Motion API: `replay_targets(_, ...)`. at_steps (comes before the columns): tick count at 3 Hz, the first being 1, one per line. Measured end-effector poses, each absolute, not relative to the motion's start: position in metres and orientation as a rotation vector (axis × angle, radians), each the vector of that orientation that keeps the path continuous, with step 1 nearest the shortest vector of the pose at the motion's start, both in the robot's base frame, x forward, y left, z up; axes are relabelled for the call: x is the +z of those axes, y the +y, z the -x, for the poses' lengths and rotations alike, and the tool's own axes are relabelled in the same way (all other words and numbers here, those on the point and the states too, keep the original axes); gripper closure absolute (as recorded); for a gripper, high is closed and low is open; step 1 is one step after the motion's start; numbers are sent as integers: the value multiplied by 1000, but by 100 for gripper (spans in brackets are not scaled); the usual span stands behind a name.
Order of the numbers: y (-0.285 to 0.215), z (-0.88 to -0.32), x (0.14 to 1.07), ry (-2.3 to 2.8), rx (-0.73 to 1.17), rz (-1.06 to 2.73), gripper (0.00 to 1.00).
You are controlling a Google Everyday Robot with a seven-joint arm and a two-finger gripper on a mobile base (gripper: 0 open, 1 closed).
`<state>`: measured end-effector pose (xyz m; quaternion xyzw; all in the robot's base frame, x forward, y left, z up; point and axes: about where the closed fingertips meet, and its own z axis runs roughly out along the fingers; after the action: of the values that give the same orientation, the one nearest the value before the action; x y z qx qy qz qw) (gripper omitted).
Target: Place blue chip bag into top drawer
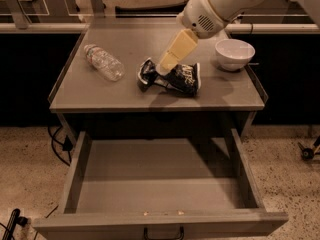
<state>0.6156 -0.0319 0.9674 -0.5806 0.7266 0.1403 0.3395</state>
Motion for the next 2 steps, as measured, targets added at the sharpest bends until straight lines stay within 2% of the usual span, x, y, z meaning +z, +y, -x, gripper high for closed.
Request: replay_targets(2,-30,-654,907,2051,387,1533,0)
